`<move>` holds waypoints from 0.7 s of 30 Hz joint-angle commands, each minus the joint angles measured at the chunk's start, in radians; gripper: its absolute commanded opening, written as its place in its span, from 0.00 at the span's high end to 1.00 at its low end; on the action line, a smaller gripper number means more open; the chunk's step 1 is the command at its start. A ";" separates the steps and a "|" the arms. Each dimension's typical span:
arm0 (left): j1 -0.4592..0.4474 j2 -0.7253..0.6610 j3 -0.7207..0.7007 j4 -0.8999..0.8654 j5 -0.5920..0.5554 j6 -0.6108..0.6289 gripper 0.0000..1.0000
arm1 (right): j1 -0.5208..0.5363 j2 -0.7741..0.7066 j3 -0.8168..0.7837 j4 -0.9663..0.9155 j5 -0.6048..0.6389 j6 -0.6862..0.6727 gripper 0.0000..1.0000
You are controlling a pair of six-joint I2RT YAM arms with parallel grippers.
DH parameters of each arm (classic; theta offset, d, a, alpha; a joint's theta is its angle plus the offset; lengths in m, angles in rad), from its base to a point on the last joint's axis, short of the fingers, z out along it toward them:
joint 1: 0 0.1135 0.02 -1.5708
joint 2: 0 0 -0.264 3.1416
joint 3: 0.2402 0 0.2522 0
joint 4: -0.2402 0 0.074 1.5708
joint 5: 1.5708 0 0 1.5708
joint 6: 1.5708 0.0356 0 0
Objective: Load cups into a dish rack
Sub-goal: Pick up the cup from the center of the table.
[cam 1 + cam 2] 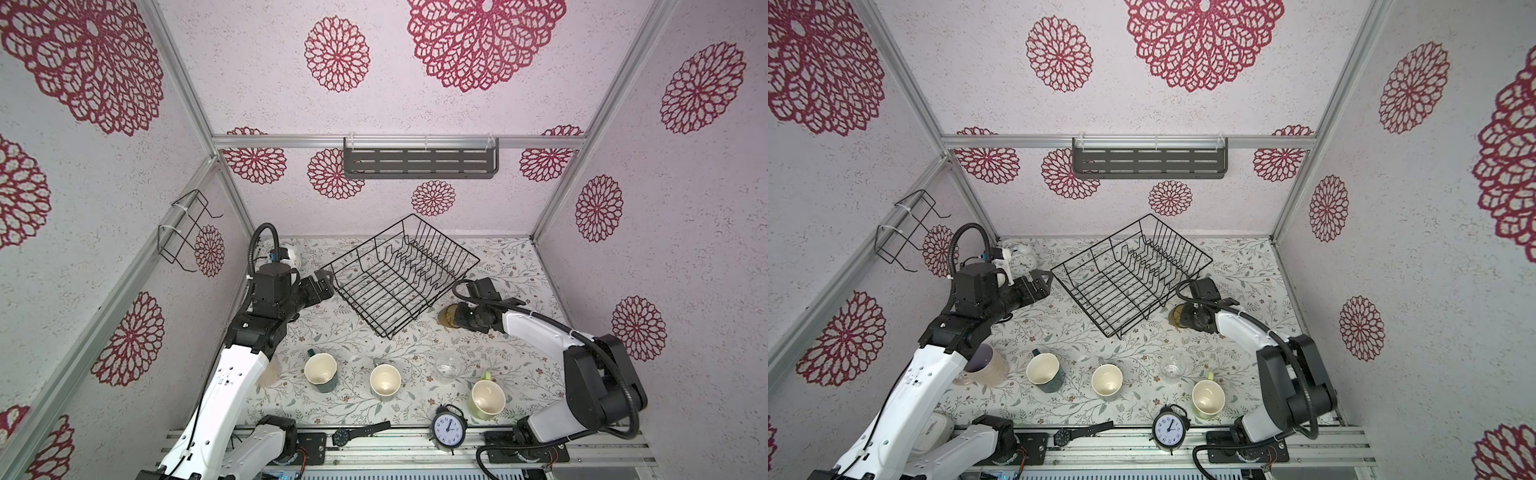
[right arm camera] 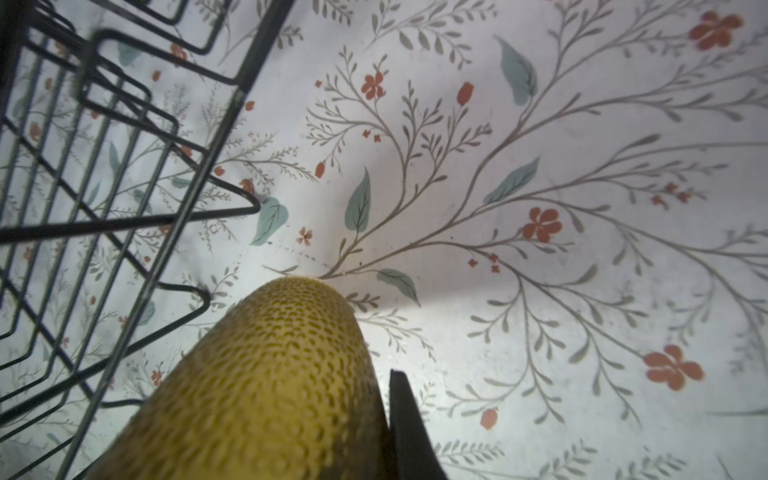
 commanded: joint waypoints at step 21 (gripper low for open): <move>-0.201 0.186 0.163 0.389 0.903 -0.449 0.03 | 0.077 -0.415 -0.119 1.034 -0.713 -0.113 1.00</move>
